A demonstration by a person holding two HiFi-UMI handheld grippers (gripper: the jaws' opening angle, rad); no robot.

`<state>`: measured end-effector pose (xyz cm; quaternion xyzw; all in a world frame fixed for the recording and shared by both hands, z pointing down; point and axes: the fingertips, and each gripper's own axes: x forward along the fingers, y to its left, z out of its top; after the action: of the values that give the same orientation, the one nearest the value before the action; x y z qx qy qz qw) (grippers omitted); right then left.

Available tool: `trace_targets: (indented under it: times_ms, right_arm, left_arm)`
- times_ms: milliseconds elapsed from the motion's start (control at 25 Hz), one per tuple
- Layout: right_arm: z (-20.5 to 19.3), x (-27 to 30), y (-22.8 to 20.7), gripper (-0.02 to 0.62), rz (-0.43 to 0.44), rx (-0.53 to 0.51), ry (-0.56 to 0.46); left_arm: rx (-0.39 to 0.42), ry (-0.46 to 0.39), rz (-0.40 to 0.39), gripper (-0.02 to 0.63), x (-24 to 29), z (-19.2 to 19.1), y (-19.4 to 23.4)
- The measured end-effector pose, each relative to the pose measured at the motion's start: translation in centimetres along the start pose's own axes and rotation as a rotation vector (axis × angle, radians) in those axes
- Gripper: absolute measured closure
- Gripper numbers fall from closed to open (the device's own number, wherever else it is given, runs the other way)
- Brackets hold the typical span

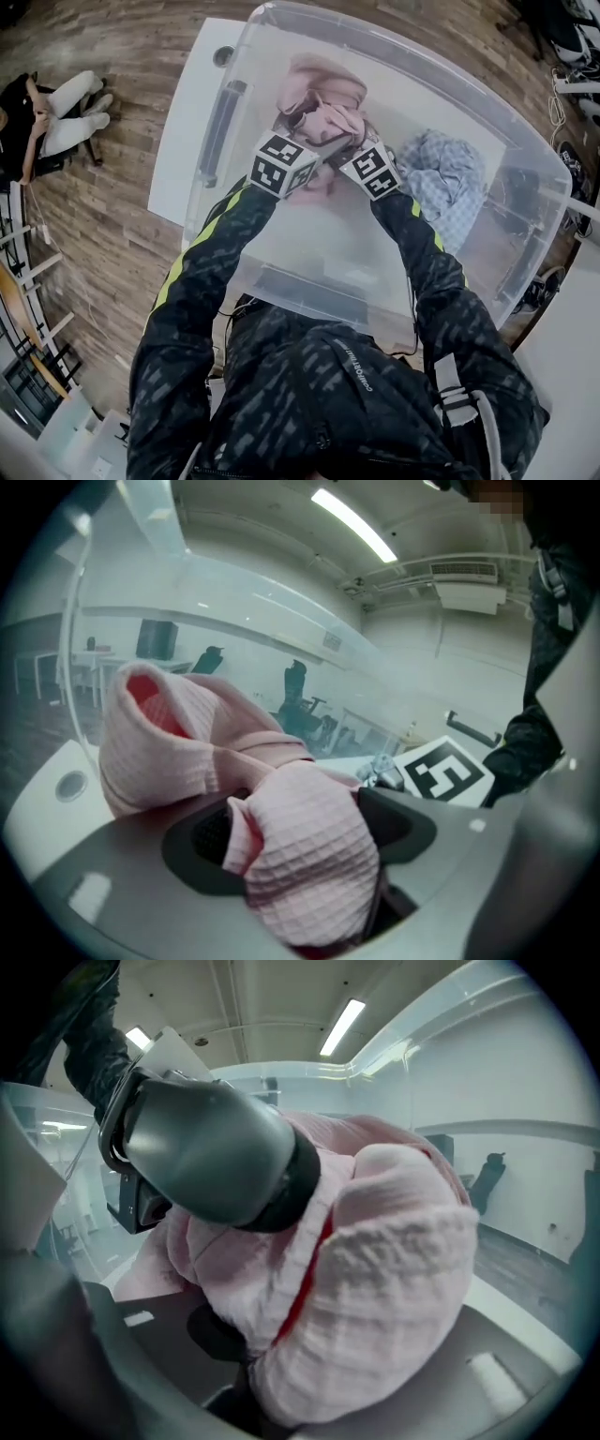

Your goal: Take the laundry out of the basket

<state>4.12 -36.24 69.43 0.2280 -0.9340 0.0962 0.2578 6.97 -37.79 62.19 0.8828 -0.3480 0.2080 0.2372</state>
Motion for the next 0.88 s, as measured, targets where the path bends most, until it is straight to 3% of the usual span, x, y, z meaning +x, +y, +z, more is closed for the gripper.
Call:
trace_targets:
  times_ms: [280,880]
  right_arm:
    - [6.5,-3.0,-0.5,0.396,-0.076,-0.045,-0.145]
    - [19.8,-12.7,2.1,0.394,-0.214,-0.179,-0.308]
  left_arm:
    - [0.179,-0.117,0.048,0.244,-3.8,5.6,-2.2]
    - [0.384,-0.401,0.106,0.249,-14.8,16.8,-9.6]
